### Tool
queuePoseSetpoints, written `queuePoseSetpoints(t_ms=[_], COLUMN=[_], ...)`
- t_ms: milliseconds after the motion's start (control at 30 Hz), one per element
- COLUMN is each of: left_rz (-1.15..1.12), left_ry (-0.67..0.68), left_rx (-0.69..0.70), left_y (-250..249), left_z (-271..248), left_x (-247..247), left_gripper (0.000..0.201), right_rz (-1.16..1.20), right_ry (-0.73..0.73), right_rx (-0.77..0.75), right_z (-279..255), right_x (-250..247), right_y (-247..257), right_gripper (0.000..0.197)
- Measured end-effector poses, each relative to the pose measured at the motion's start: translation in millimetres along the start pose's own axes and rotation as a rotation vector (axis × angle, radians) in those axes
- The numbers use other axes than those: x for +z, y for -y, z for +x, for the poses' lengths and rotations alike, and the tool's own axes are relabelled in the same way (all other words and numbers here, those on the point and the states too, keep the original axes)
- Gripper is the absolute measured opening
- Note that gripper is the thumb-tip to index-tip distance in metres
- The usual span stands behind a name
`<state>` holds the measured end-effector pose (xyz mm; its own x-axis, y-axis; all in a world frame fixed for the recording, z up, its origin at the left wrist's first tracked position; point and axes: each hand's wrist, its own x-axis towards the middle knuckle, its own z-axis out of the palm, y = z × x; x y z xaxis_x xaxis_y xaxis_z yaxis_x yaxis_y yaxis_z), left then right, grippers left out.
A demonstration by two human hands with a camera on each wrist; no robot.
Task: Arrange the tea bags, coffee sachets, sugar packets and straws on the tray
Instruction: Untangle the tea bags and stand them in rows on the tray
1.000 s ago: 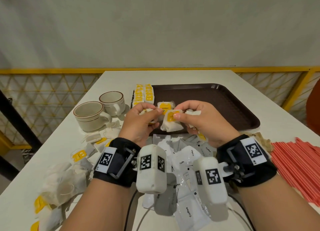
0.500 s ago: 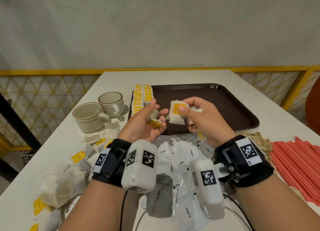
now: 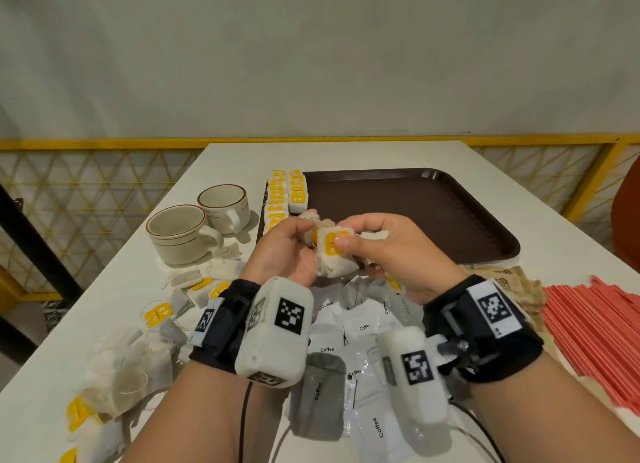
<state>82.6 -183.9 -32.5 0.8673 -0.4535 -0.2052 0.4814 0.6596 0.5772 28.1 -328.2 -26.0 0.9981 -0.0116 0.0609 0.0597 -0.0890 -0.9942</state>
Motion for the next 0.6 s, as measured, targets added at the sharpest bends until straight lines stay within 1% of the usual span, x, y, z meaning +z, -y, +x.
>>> queuePoseSetpoints(t_ms=[33,67,167,233,300,367,467,533,600], left_rz=[-0.022,-0.040,0.002,0.038,0.062,0.078,0.109,0.137,0.166], left_ry=[0.015,0.034,0.088,0.121,0.135,0.111,0.009,-0.059,-0.092], left_rx=[-0.005,-0.003,-0.005,-0.027,-0.036,-0.019,0.048,0.078,0.090], left_y=[0,0,-1,-1,0,0,-4,-8,-12], left_z=[0,0,-2,-4,-4,-3,-1,0,0], left_x=[0,0,0,0,-1,-1,-4,-7,-10], left_gripper=[0.035,0.035,0.025,0.024,0.028,0.033,0.039,0.043,0.042], right_rz=[-0.055,-0.079,-0.063,-0.067,-0.077,-0.050,0.018,0.042,0.064], right_ry=[-0.045,-0.074,-0.133,-0.141,-0.145,-0.165,-0.177,-0.158,-0.112], right_rx=[-0.038,-0.071,-0.118,-0.135,-0.132,-0.101,-0.032,-0.006,0.016], right_z=[0,1,1,0,0,0,1,1,0], right_x=[1,2,1,0,0,-1,-6,-11,-15], right_y=[-1,-2,-1,0,1,2,5,7,8], right_gripper=[0.017,0.013,0.012,0.012,0.010,0.006,0.005,0.005,0.006])
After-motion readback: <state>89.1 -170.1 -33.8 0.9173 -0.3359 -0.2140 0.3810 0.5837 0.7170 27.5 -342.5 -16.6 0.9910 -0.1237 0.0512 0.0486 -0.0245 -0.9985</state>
